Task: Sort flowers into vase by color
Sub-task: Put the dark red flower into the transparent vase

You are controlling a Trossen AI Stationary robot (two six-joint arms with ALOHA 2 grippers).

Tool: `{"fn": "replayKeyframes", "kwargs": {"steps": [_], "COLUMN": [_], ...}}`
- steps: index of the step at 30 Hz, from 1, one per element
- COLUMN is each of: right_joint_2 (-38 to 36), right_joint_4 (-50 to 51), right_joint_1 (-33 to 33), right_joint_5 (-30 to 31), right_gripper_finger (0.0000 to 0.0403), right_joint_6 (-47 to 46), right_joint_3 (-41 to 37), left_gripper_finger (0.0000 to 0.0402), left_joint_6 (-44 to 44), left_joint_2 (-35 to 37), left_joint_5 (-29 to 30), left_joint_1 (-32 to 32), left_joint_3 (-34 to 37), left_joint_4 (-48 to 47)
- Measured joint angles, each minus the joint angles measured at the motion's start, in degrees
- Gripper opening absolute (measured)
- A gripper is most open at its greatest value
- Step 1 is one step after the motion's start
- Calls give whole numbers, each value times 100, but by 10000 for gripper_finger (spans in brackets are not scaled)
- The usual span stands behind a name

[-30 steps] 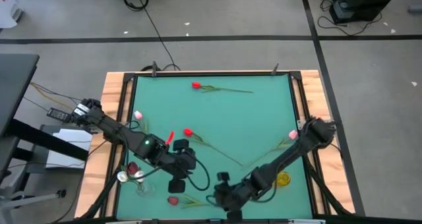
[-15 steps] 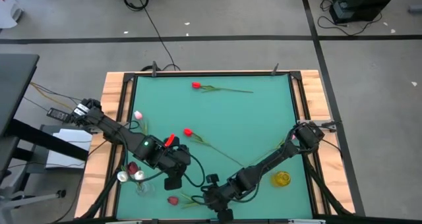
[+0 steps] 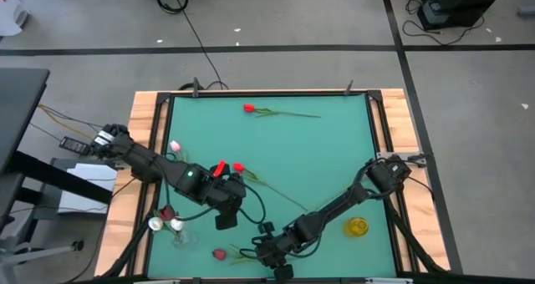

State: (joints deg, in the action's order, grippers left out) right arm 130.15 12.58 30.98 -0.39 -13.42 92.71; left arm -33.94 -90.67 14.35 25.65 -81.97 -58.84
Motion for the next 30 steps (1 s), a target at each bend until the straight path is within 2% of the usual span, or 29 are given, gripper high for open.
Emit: {"fn": "replayKeyframes", "kwargs": {"steps": [9,12,17,22,24,30], "right_joint_2": [334,340,297,261,203,-272], "right_joint_4": [-371,-173,-1,-25,-26,345], "right_joint_1": [-22,7,-14,-79,-104,-325], "right_joint_5": [12,348,489,672,1004,2637], "right_gripper_finger": [151,118,21,11,6,4], "right_joint_6": [-194,-170,-525,-1471,-1779,-2687], "right_joint_3": [33,45,31,16,-2,-35], "left_gripper_finger": [103,103,103,103,103,103], "left_joint_6": [54,56,-7,-162,-179,-458], "left_joint_2": [0,0,0,12,36,446], "left_joint_5": [0,-2,-3,-4,-4,-2], "left_joint_1": [-209,-250,-273,-271,-271,-271], "left_joint_3": [2,2,2,2,1,0], "left_joint_4": [-55,-65,-77,-86,-114,-173]}}
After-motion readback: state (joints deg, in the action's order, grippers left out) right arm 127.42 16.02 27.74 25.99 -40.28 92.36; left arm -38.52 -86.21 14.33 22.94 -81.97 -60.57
